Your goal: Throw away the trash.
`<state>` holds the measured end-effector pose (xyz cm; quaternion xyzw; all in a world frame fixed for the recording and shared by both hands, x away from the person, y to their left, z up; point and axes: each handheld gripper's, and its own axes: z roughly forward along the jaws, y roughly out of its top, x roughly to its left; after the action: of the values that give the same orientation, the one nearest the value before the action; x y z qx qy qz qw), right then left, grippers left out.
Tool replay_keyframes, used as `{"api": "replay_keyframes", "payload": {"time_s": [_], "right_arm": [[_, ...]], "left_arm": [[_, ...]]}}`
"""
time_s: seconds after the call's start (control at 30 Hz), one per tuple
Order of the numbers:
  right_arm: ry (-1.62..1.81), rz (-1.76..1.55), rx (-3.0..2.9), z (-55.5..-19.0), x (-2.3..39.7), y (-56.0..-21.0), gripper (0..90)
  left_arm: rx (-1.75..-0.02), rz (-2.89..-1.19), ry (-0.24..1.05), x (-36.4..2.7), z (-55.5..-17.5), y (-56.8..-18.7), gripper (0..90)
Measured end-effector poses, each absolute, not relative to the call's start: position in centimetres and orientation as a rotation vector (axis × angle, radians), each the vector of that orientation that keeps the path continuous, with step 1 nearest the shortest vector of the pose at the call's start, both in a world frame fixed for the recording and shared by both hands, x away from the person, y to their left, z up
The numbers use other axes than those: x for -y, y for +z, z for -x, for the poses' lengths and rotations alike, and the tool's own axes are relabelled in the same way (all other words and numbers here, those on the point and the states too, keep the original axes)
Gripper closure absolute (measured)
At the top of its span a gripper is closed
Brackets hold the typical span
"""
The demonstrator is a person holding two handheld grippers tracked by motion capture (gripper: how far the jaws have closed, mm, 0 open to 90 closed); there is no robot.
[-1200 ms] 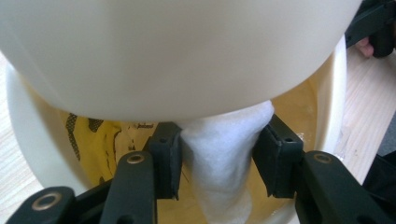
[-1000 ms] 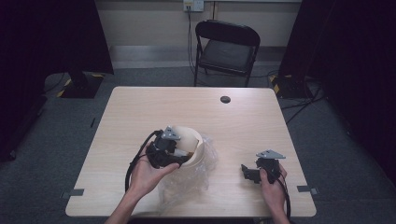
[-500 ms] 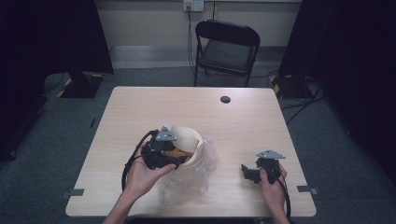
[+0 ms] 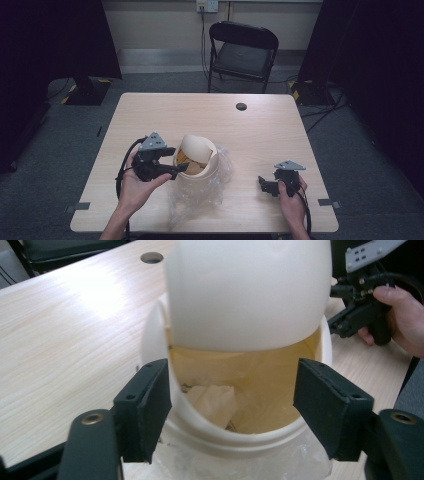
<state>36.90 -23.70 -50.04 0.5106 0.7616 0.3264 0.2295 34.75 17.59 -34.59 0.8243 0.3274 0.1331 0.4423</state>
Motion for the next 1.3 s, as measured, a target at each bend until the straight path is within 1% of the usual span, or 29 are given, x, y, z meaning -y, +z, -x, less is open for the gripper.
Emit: {"api": "replay_keyframes", "payload": {"time_s": [0.1, 0.27, 0.3, 0.33, 0.37, 0.67, 0.77, 0.9, 0.97, 1.03, 1.07, 1.1, 1.27, 1.3], "right_arm": [[0.899, -1.405, -2.097, -36.9, 23.7, -50.0, 11.1], [0.898, -1.405, -2.096, -36.9, 23.7, -50.0, 11.1], [0.898, -1.405, -2.096, -36.9, 23.7, -50.0, 11.1], [0.898, -1.405, -2.096, -36.9, 23.7, -50.0, 11.1], [0.898, -1.405, -2.096, -36.9, 23.7, -50.0, 11.1], [0.898, -1.407, -2.096, -36.9, 23.7, -50.0, 11.1], [0.899, -1.405, -2.096, -36.9, 23.7, -50.0, 11.1], [0.899, -1.405, -2.097, -36.9, 23.7, -50.0, 11.1], [0.899, -1.405, -2.096, -36.9, 23.7, -50.0, 11.1], [0.898, -1.405, -2.096, -36.9, 23.7, -50.0, 11.1], [0.899, -1.405, -2.097, -36.9, 23.7, -50.0, 11.1], [0.899, -1.406, -2.096, -36.9, 23.7, -50.0, 11.1], [0.898, -1.405, -2.096, -36.9, 23.7, -50.0, 11.1], [0.899, -1.405, -2.096, -36.9, 23.7, -50.0, 11.1]], "left_arm": [[-0.822, -2.016, 0.337, -18.6, -34.7, -34.5, 28.6], [-0.84, -1.959, 0.328, -20.3, -34.5, -34.7, 23.6], [-0.846, -1.954, 0.351, -21.0, -34.3, -34.7, 22.8], [-0.846, -1.954, 0.351, -21.0, -34.3, -34.7, 21.9], [-0.87, -1.929, 0.357, -21.8, -34.2, -34.9, 21.0], [-0.968, -1.852, 0.345, -24.9, -34.1, -36.3, 18.6], [-1.003, -1.872, 0.354, -26.2, -34.1, -37.5, 16.4], [-1.031, -1.842, 0.332, -27.4, -33.9, -38.7, 16.3], [-1.044, -1.853, 0.31, -28.2, -33.9, -39.7, 16.3], [-1.033, -1.869, 0.325, -28.5, -33.8, -40.1, 15.8], [-1.068, -1.866, 0.346, -29.0, -33.9, -41.0, 15.8], [-1.099, -1.875, 0.34, -29.4, -34.1, -41.5, 15.9], [-1.173, -1.87, 0.356, -30.6, -34.4, -43.2, 15.9], [-1.223, -1.864, 0.369, -31.3, -34.4, -44.1, 15.9]]}}
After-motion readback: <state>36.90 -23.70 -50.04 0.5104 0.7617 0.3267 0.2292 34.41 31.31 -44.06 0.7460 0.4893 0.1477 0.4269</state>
